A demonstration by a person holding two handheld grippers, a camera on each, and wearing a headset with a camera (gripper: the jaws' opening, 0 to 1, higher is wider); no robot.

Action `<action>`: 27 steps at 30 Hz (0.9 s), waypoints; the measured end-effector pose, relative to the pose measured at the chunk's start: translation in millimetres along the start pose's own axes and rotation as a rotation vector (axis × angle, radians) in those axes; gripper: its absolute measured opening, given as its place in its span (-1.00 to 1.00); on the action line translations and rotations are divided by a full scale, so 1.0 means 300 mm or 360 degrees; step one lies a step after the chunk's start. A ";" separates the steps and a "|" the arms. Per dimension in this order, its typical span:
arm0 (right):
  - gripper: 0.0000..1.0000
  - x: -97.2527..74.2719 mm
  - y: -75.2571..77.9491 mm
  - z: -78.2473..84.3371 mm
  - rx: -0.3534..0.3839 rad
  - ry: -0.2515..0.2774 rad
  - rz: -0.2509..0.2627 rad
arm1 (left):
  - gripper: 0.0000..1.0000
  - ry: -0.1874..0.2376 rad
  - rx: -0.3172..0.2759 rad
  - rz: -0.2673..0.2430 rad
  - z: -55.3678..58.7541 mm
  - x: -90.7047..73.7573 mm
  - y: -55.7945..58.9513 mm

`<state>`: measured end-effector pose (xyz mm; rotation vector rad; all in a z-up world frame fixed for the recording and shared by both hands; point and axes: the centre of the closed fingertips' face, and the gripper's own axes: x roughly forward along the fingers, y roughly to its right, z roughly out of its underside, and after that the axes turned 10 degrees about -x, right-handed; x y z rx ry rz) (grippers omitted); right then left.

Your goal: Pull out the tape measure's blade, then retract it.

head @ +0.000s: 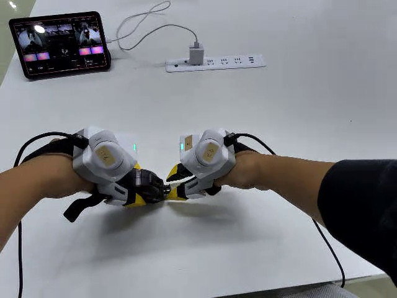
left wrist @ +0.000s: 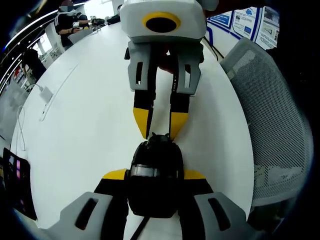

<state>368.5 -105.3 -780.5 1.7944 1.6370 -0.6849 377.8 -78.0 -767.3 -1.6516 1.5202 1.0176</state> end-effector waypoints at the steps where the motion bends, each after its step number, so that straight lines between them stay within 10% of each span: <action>1: -0.68 0.001 0.002 -0.001 -0.0005 0.0001 -0.0002 | -0.34 0.0003 0.0000 -0.0002 0.000 0.000 0.000; 10: -0.78 0.032 -0.021 0.026 -0.0174 -0.0097 -0.0038 | -0.34 -0.0002 0.0001 0.0005 -0.003 0.000 0.002; 12: -0.80 0.031 -0.018 0.023 -0.0016 -0.0058 -0.0043 | -0.34 -0.0008 0.0007 0.0005 -0.003 0.001 0.003; 27: -0.82 0.017 -0.015 0.038 -0.0062 -0.0076 -0.0047 | -0.34 0.0004 -0.0008 0.0009 -0.004 -0.003 0.003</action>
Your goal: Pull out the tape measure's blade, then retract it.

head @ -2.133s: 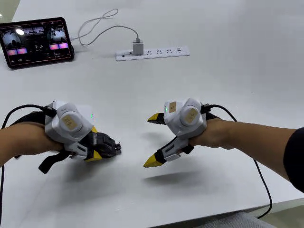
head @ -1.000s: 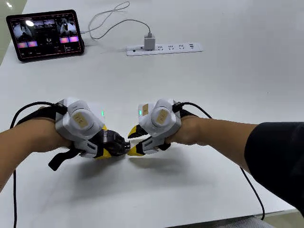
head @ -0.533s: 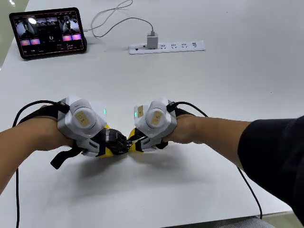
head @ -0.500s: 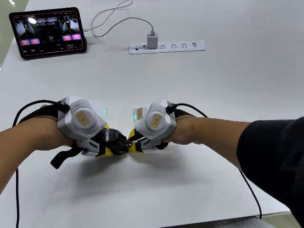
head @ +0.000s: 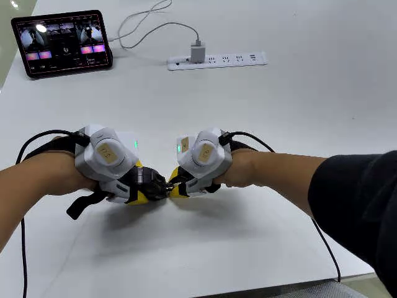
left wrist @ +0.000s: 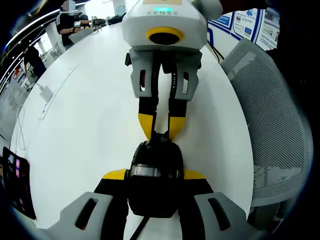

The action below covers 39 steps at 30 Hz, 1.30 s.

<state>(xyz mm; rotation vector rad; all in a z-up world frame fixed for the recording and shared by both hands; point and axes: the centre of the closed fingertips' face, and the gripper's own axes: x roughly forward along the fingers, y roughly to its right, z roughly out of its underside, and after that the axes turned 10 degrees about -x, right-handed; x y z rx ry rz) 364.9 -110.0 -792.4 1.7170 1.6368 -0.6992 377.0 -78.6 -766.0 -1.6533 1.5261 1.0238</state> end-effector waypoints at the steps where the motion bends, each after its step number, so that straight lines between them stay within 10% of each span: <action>1: -0.82 -0.002 0.000 0.002 0.0003 0.0000 -0.0001 | -0.34 -0.0001 0.0002 0.0001 0.000 0.000 0.000; 39: -0.80 -0.012 0.003 0.008 0.0042 -0.0030 0.0004 | -0.33 0.0030 -0.0016 -0.0014 0.000 0.003 -0.004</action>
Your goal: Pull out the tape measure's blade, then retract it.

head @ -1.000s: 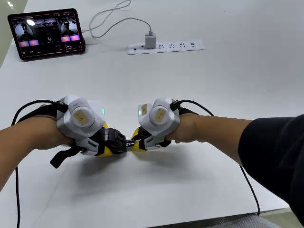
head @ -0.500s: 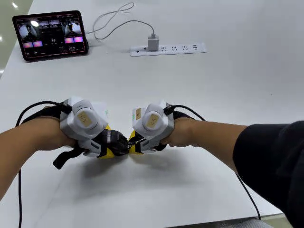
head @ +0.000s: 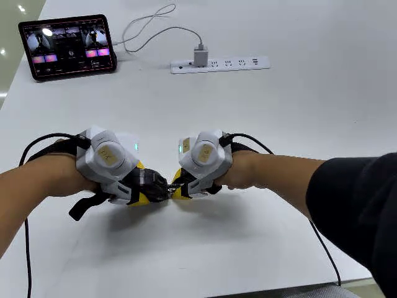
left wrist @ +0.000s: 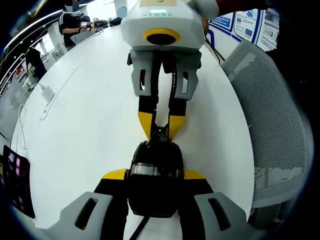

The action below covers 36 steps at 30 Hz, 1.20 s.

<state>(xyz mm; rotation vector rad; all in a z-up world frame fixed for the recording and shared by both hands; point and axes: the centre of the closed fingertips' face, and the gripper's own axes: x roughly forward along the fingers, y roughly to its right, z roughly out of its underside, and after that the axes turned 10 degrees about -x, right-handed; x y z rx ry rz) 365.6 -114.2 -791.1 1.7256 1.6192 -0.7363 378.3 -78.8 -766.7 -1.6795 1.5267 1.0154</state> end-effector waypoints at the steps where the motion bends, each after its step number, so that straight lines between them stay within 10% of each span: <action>1: -0.80 -0.002 0.000 0.002 0.0001 -0.0001 0.0000 | -0.33 -0.0001 -0.0001 0.0000 0.000 0.000 0.000; 36: -0.79 -0.040 0.007 0.060 0.0009 -0.0052 0.0008 | -0.34 0.0000 0.0003 -0.0009 0.001 -0.001 -0.003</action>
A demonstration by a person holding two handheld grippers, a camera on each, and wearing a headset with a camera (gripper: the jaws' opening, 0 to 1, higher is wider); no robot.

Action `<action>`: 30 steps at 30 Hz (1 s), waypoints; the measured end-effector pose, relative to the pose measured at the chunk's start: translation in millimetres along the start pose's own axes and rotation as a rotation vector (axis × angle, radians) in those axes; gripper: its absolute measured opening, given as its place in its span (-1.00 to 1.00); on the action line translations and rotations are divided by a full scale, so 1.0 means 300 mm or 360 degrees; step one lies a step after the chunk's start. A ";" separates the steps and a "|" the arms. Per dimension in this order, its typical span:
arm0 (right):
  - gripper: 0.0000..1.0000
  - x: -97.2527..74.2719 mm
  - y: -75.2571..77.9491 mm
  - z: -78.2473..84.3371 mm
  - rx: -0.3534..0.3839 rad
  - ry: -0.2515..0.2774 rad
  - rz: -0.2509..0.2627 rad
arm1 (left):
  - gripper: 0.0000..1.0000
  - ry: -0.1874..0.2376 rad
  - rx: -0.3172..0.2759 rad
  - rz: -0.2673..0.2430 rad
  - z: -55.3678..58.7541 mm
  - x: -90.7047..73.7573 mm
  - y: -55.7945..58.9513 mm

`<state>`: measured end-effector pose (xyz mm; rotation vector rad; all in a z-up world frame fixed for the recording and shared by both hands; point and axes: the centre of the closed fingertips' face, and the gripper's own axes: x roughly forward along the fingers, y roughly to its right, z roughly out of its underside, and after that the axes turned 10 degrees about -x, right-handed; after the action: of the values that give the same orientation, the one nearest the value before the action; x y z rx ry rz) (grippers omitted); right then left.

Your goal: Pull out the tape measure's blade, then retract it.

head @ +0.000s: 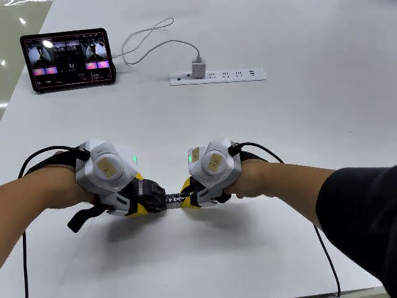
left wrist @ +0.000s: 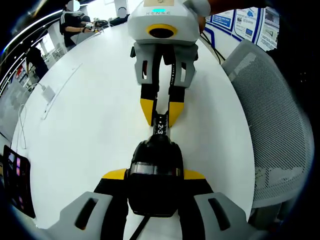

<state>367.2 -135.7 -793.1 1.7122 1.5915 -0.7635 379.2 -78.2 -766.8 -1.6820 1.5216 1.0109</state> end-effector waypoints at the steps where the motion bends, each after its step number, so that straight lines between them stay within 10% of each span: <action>1: -0.79 -0.001 0.001 0.001 0.0002 -0.0002 -0.0001 | -0.34 0.0000 0.0001 0.0000 0.000 0.000 0.000; 30: -0.79 -0.043 -0.004 0.059 0.0030 -0.0014 0.0007 | -0.34 -0.0011 -0.0007 -0.0002 -0.001 0.000 0.004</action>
<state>365.3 -157.5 -793.7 1.7231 1.5786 -0.7850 378.2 -78.6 -766.7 -1.6808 1.5149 1.0193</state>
